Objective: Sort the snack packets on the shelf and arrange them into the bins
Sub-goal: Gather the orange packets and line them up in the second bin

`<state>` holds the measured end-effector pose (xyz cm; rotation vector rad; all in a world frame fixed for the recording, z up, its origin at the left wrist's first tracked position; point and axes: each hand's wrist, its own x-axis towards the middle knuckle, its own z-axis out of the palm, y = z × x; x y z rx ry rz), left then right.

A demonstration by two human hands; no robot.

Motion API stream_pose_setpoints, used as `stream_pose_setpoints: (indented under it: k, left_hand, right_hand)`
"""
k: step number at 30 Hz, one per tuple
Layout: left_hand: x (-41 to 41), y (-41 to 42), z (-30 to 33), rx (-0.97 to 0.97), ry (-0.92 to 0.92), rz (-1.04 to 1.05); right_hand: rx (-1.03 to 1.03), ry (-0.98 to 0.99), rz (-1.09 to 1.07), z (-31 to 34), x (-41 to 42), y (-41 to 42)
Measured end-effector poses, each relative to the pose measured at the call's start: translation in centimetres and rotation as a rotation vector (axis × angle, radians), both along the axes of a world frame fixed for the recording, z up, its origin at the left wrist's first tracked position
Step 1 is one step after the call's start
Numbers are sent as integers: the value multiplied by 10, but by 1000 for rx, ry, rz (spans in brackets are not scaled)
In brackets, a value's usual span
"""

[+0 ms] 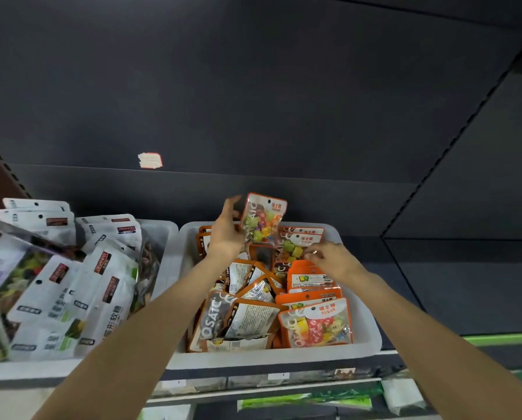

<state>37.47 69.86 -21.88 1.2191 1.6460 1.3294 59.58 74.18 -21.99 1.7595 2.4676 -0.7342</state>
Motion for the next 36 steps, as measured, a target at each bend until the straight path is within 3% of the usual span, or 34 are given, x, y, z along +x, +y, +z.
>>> stream_pose_setpoints:
  k: [6, 11, 17, 24, 28, 32, 36]
  left_hand:
    - [28, 1, -19, -131, 183, -194]
    - [30, 11, -30, -275, 551, -284]
    - [39, 20, -25, -172, 759, -293]
    - [46, 24, -32, -165, 499, -357]
    - [33, 8, -24, 55, 653, -389]
    - [35, -2, -24, -112, 781, -616]
    - [48, 5, -27, -126, 886, -503]
  right_hand:
    - [7, 38, -2, 5, 7, -13]
    - [70, -117, -23, 9, 11, -20]
    - [146, -149, 25, 5, 22, -23]
    - [302, -197, 85, 6, 31, -23]
    - [304, -115, 101, 1, 40, -27]
    - [296, -84, 102, -2, 43, -33]
    - [309, -102, 75, -5, 42, -38]
